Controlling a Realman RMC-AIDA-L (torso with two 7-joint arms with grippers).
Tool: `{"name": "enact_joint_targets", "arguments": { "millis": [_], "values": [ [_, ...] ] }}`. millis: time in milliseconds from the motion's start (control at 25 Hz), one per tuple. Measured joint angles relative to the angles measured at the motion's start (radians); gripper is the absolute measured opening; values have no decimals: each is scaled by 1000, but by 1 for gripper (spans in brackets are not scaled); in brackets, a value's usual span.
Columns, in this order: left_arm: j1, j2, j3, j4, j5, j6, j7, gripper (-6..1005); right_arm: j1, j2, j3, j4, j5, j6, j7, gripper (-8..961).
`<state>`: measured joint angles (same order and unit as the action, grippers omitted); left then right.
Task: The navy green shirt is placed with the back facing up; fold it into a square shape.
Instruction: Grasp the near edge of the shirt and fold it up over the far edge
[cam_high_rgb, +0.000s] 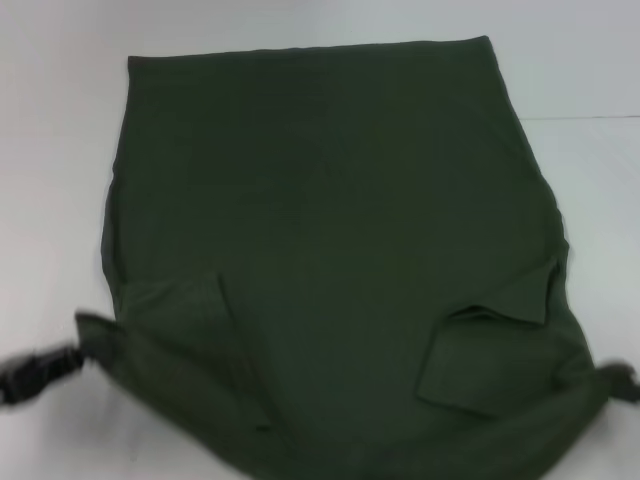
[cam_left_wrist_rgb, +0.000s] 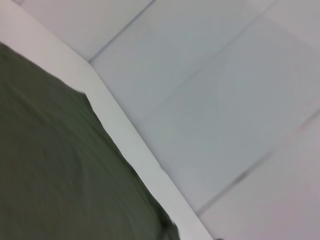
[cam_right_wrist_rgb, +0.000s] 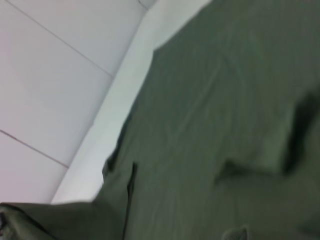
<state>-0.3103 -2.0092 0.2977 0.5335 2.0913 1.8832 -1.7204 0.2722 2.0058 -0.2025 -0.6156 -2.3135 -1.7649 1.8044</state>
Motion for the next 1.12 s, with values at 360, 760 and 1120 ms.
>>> {"name": "enact_joint_targets", "arguments": {
  "millis": [360, 760, 1120],
  "values": [
    [-220, 32, -60, -47, -3, -222, -63, 19, 234, -38, 19, 103, 1, 194, 23, 81],
    [-368, 35, -69, -60, -80, -512, -91, 20, 440, -55, 6, 107, 46, 466, 61, 95],
    [-457, 4, -62, -99, -136, -762, -9, 19, 543, -45, -121, 133, 123, 740, 77, 108]
  ]
}}
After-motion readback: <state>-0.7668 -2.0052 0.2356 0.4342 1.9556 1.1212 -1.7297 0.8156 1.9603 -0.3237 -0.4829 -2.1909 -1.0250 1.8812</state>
